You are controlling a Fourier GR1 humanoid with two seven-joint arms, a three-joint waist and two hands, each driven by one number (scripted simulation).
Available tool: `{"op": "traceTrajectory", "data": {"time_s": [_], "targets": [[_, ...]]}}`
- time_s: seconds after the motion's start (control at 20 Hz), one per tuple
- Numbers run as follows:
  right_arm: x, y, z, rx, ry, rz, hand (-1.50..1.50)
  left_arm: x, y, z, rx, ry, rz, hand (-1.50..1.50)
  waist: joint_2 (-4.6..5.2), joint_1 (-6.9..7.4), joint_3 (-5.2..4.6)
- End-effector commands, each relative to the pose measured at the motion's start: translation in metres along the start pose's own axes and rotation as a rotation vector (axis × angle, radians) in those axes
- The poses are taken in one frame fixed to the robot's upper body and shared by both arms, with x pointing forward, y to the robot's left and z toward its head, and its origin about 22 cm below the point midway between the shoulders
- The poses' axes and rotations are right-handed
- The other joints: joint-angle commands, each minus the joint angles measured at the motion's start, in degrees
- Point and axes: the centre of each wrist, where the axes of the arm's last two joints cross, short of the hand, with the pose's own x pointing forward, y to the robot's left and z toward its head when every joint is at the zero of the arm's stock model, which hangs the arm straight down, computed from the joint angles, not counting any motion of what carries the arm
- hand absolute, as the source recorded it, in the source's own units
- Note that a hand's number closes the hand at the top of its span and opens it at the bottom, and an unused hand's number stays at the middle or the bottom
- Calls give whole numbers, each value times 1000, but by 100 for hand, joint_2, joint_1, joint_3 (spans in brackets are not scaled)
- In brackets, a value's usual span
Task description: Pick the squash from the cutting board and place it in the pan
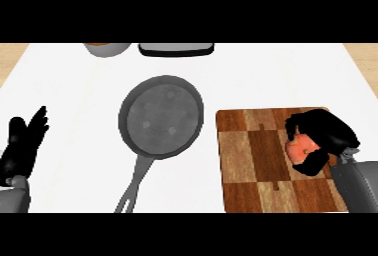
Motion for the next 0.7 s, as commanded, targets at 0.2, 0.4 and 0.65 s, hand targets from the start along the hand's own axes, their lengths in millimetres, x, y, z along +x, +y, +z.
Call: {"op": "traceTrajectory", "data": {"time_s": [0.2,0.4,0.65], "targets": [[48,-36,34,-492,-74,-123,150,-5,4,-6,16,15,4,0,10,-28,2],[75,-59,52,-567,-160,-173,150,-9,-6,-6,-10,-2,4,0,28,77,1],[118,-78,45,-546,-158,-240,150,10,-16,-2,-33,-30,2,0,37,153,4]]}}
